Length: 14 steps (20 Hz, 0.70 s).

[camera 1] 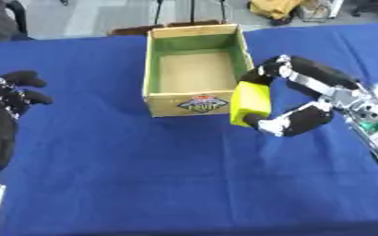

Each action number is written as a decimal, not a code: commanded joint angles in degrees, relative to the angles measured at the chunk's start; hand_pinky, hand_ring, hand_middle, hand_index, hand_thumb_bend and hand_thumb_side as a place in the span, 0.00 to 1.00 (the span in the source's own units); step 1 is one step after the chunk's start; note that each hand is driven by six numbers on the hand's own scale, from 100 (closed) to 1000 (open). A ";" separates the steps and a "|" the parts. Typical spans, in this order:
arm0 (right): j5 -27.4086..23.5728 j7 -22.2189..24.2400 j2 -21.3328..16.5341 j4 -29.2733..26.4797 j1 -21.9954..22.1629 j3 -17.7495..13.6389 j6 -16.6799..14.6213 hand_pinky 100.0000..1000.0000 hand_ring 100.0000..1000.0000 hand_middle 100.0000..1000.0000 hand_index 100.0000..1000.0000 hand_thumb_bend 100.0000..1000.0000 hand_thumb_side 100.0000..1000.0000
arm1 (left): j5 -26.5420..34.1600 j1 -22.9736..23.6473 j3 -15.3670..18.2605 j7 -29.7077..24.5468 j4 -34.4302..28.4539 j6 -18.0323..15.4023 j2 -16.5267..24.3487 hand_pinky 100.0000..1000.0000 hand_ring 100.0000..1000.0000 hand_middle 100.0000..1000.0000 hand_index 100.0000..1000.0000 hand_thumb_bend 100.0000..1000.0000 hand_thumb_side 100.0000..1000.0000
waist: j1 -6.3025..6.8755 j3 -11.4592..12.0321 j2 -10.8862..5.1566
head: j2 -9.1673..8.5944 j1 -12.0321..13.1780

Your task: Pick up objects on the table and place them in the box.

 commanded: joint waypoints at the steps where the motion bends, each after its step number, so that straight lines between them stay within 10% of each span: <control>1: -0.30 0.13 -2.53 0.09 -3.70 -0.48 0.53 0.59 0.52 0.40 0.64 0.11 0.32 | 0.32 -0.26 -0.11 -0.31 -0.72 0.01 1.13 0.68 0.48 0.57 0.72 0.78 0.88 | 0.03 0.24 -1.07 | 0.42 -0.15; 14: 12.79 0.47 7.16 27.97 -17.66 -0.04 -4.87 0.61 0.53 0.41 0.66 0.14 0.33 | 0.97 -1.31 -1.62 -1.70 -0.93 0.15 0.60 0.68 0.48 0.57 0.72 0.78 0.87 | 0.62 3.95 -1.86 | 0.91 -3.06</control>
